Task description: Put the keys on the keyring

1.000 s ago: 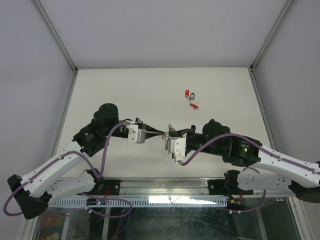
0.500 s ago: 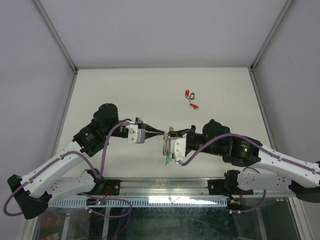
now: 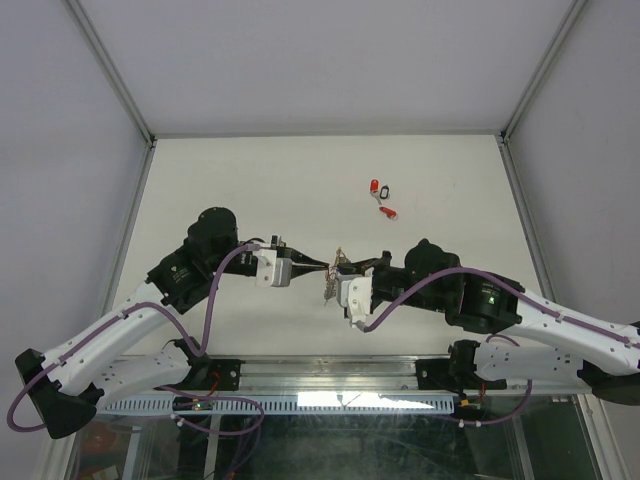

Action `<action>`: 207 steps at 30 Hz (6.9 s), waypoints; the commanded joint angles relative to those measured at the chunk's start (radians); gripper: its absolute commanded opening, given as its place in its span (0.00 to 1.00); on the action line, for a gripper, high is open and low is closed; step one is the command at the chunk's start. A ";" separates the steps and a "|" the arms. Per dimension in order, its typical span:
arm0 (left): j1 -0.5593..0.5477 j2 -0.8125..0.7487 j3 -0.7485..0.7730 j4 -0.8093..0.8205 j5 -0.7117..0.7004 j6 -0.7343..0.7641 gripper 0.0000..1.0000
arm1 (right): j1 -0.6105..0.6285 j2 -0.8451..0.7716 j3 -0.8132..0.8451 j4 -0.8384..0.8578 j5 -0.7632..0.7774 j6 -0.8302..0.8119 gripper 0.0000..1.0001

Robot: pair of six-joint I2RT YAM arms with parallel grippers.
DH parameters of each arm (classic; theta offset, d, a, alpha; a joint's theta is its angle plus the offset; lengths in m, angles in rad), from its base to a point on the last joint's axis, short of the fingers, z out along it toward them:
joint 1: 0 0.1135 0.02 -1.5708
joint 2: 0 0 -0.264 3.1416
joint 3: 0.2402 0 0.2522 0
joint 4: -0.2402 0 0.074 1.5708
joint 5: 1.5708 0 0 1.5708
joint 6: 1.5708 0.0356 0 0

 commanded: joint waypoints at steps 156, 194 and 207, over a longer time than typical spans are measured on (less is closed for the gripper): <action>0.005 -0.084 -0.154 0.365 0.068 -0.141 0.15 | 0.029 -0.162 -0.223 0.592 -0.118 0.134 0.00; 0.006 0.031 0.068 -0.075 -0.118 0.064 0.00 | 0.027 -0.029 -0.085 0.215 0.111 0.204 0.18; 0.003 0.075 0.123 -0.194 -0.112 0.150 0.00 | 0.025 0.052 -0.008 0.139 0.139 0.257 0.23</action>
